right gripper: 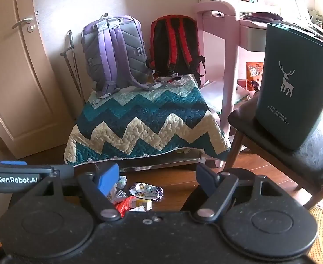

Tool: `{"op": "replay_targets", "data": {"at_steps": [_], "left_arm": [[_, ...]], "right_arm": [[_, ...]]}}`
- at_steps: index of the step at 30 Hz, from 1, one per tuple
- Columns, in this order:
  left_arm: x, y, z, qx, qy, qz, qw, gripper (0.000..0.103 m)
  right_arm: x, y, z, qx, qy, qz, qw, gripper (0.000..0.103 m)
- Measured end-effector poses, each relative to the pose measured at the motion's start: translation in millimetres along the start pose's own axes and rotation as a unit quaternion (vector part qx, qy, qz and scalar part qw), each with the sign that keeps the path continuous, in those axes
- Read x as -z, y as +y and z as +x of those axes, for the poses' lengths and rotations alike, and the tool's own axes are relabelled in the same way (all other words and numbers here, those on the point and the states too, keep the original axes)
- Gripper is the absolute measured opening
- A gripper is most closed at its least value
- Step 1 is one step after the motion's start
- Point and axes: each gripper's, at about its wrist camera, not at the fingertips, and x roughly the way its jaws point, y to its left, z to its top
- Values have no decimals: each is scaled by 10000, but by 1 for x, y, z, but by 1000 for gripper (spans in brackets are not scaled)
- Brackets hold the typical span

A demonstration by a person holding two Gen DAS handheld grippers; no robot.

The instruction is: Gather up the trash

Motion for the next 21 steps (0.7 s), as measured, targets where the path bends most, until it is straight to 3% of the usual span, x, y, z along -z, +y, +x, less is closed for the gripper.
{"op": "replay_targets", "data": {"at_steps": [21], "left_arm": [[4,-5,9,49,127,-58,9999,103]], "right_arm": [[1,-1,7,63,133,42,9999,77]]}}
